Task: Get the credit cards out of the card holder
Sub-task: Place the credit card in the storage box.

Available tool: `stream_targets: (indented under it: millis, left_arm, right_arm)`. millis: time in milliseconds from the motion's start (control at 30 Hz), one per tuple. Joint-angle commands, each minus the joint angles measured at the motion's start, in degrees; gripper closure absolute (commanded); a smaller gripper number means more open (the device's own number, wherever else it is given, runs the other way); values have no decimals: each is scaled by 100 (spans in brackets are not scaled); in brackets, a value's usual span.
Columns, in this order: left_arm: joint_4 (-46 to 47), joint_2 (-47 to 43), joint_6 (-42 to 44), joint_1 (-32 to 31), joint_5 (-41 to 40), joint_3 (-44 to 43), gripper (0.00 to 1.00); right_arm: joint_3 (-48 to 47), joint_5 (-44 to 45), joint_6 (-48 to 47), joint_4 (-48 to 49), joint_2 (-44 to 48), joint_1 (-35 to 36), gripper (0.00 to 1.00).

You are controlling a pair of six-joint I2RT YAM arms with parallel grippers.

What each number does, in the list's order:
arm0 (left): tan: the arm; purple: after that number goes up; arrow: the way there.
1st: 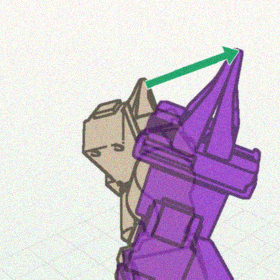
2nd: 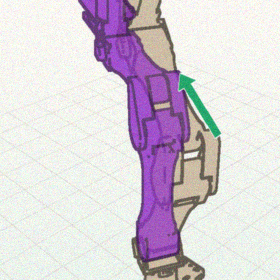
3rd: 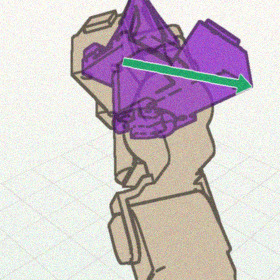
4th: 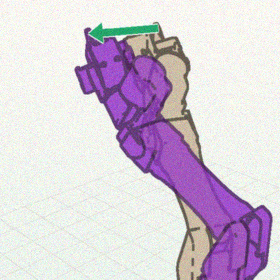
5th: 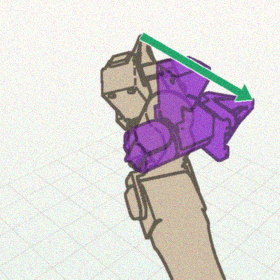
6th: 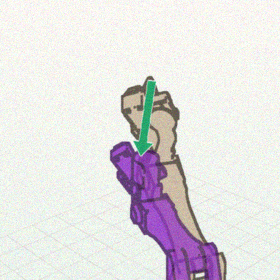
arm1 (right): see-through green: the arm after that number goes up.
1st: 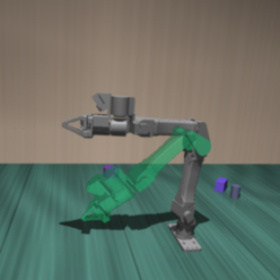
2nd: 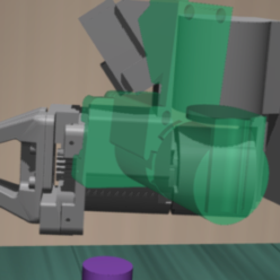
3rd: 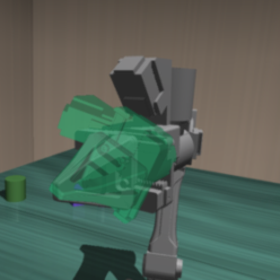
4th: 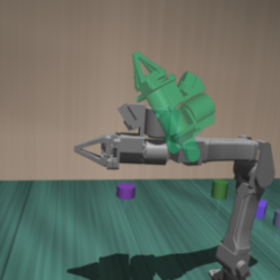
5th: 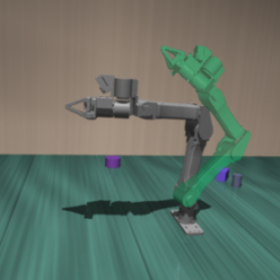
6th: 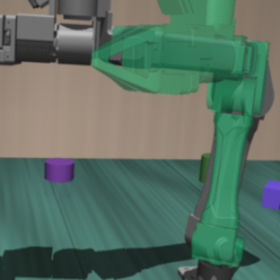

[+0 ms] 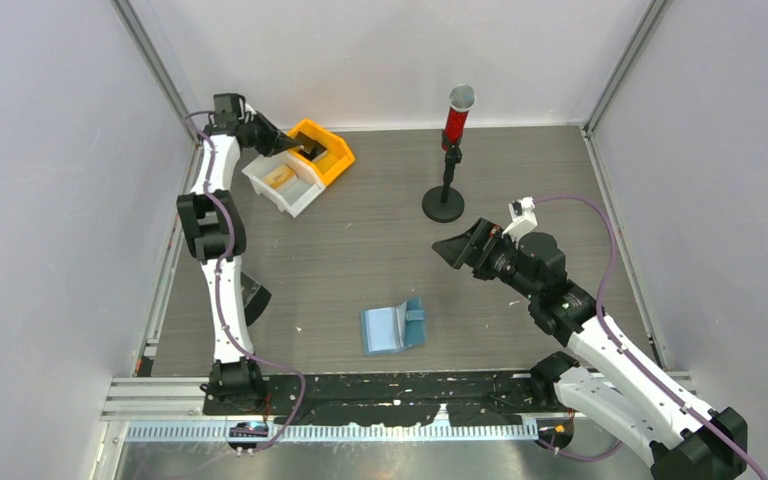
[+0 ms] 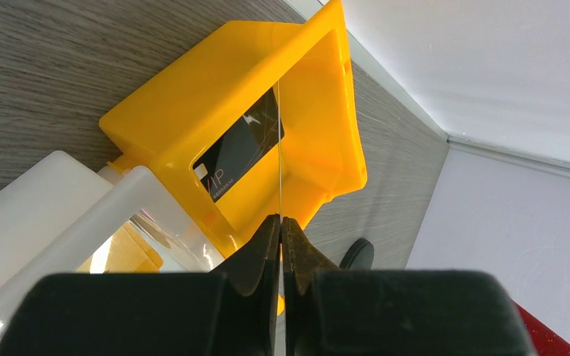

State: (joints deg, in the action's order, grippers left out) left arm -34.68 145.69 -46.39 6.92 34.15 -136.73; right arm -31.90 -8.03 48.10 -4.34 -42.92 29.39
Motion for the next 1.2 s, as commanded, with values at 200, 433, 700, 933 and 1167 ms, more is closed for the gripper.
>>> stream_targets:
  millis: [200, 433, 700, 933, 1167]
  left_arm:
    - [365, -18, -106, 121, 126, -240, 87]
    - [495, -39, -190, 136, 123, -233, 81]
    - [582, -168, -211, 152, 143, -216, 78]
    - [866, -359, -292, 148, 168, -39, 74]
    - [1041, -317, -450, 126, 275, 52, 74]
  right_arm:
    - [-285, 141, -99, 203, -45, -29, 5]
    - [-304, 131, -116, 199, -53, -29, 5]
    - [-307, 116, -124, 201, -52, -38, 5]
    - [-306, 109, -132, 205, -76, -38, 5]
    - [-291, 104, -140, 199, -68, -38, 5]
